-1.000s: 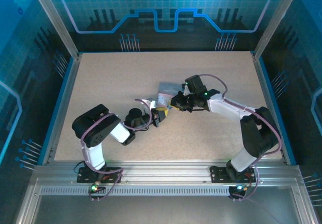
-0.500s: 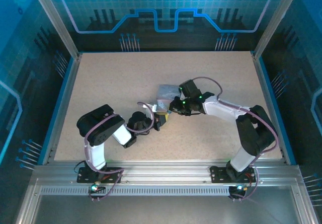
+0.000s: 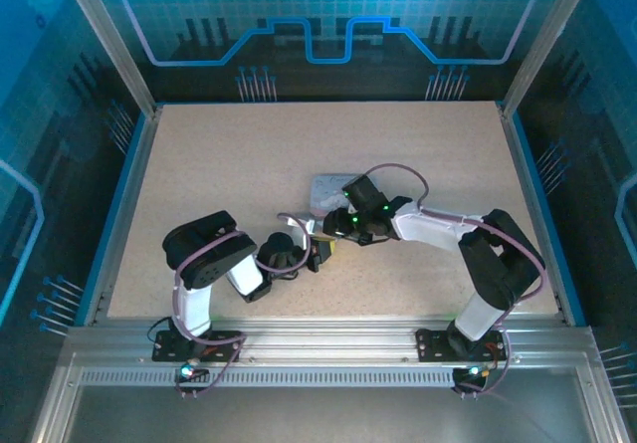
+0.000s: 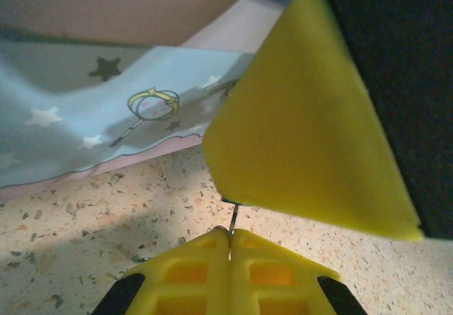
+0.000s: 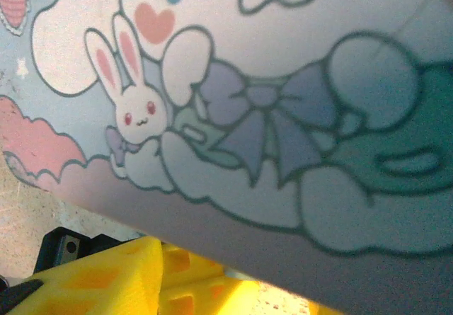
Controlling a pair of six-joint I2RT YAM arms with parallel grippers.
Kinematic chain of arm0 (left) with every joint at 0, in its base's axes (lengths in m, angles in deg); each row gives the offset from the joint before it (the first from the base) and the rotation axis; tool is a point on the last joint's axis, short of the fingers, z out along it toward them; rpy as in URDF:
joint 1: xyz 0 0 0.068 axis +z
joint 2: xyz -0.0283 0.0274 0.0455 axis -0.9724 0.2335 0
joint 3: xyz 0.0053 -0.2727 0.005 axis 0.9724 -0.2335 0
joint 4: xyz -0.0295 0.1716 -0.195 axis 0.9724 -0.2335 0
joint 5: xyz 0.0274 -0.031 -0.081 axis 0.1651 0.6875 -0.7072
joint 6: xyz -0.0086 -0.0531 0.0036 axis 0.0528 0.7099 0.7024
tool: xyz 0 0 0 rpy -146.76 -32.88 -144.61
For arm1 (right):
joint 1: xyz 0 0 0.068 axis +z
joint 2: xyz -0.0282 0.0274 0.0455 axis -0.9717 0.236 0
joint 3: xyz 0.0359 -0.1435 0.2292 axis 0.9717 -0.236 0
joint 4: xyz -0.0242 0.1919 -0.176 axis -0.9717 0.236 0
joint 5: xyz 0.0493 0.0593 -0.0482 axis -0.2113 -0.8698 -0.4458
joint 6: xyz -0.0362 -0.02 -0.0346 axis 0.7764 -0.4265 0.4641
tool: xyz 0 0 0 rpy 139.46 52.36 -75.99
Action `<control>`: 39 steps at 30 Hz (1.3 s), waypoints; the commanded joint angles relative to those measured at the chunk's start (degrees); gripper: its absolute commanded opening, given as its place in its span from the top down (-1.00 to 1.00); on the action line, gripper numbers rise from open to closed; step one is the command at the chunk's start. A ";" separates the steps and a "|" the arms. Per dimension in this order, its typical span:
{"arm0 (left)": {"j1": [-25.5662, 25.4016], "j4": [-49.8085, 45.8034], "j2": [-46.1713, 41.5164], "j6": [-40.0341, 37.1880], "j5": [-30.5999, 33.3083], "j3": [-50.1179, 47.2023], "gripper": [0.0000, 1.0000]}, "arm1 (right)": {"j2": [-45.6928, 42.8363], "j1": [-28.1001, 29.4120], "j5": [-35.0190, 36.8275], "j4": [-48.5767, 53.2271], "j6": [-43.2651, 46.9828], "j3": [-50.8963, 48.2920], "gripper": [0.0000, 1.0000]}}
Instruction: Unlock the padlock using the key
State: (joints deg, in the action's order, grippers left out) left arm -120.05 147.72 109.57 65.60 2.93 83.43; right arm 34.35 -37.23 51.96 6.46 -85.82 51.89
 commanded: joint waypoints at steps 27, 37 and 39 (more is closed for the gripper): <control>-0.42 3.17 0.47 11.89 -2.73 -0.99 1.00 | -13.87 -1.41 1.66 -31.99 -12.53 -25.86 0.02; -0.42 3.14 -0.34 14.83 -4.17 -0.69 1.00 | -6.86 -1.76 -1.40 -40.80 -17.27 -25.07 0.24; -0.32 3.14 -0.61 15.53 -4.66 -0.60 1.00 | -5.20 -1.83 -1.89 -42.40 -18.72 -24.84 0.25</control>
State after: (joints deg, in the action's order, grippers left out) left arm -120.16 150.47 110.24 79.13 0.75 83.01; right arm 26.83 -38.50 51.92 -31.70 -101.16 26.45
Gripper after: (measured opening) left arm 0.046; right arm 0.379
